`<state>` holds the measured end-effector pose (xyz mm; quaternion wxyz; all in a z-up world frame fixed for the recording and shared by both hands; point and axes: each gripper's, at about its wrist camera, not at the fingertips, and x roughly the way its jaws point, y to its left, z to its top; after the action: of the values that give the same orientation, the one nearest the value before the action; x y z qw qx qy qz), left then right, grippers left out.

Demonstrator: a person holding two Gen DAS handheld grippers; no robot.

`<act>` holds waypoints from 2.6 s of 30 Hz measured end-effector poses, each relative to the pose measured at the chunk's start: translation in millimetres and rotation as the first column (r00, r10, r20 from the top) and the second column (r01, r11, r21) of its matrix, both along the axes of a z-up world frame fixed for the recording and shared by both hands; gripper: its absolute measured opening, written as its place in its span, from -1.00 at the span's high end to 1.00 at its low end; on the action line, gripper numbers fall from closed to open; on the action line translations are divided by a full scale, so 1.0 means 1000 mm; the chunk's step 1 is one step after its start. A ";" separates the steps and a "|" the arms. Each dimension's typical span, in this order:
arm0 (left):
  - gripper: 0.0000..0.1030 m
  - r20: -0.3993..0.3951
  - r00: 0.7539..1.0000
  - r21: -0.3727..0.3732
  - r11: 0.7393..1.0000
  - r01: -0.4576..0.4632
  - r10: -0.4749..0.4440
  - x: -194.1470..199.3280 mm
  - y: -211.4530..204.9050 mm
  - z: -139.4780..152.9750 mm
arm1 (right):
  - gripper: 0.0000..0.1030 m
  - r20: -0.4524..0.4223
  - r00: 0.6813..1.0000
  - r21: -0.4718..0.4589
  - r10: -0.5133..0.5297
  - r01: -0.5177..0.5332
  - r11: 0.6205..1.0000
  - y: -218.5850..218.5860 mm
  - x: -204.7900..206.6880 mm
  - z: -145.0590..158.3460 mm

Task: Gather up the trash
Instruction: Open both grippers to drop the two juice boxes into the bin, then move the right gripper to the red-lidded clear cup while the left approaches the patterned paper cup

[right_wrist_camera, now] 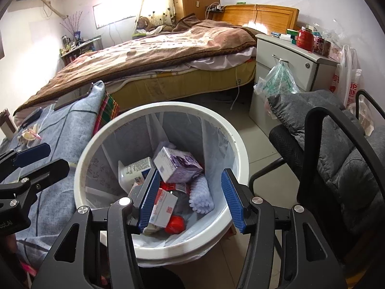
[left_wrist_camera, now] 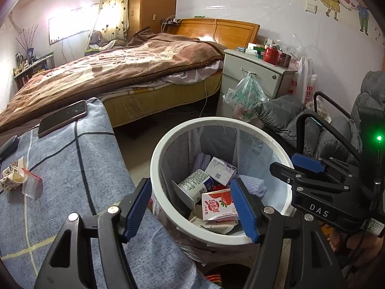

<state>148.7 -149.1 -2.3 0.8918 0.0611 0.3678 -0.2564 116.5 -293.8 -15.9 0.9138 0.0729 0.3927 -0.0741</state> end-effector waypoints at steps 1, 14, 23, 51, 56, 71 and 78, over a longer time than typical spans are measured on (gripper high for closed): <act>-0.36 0.001 1.000 -0.004 1.000 -0.002 0.002 -0.001 0.002 0.001 | -0.07 0.007 1.000 0.000 0.001 -0.001 1.000 0.001 -0.001 0.002; -0.36 0.031 0.998 -0.036 0.998 -0.044 0.046 -0.011 0.034 0.013 | -0.07 0.037 0.999 -0.003 0.016 -0.016 1.000 0.020 -0.004 0.011; -0.36 0.046 0.994 -0.057 0.993 -0.100 0.102 -0.015 0.069 0.020 | -0.07 0.057 0.997 -0.012 0.056 -0.055 0.998 0.044 -0.003 0.019; -0.37 0.066 0.926 -0.075 0.927 -0.367 0.372 -0.017 0.223 0.019 | -0.07 0.076 0.962 -0.012 0.264 -0.264 0.965 0.150 0.023 0.025; -0.37 0.057 0.907 -0.085 0.907 -0.412 0.417 -0.013 0.254 0.018 | -0.07 0.060 0.948 -0.010 0.312 -0.312 0.950 0.176 0.034 0.022; -0.39 0.031 0.870 -0.078 0.869 -0.488 0.492 0.020 0.324 0.013 | -0.07 0.004 0.918 0.061 0.397 -0.397 0.916 0.252 0.083 0.008; -0.39 0.030 0.871 -0.084 0.870 -0.486 0.490 0.036 0.339 0.009 | -0.07 -0.013 0.927 0.109 0.374 -0.371 0.922 0.274 0.108 0.000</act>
<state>184.2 189.7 6.3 0.9382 -0.0604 0.3391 -0.0349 224.6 -19.7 -15.5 0.8993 0.0436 0.4182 0.1203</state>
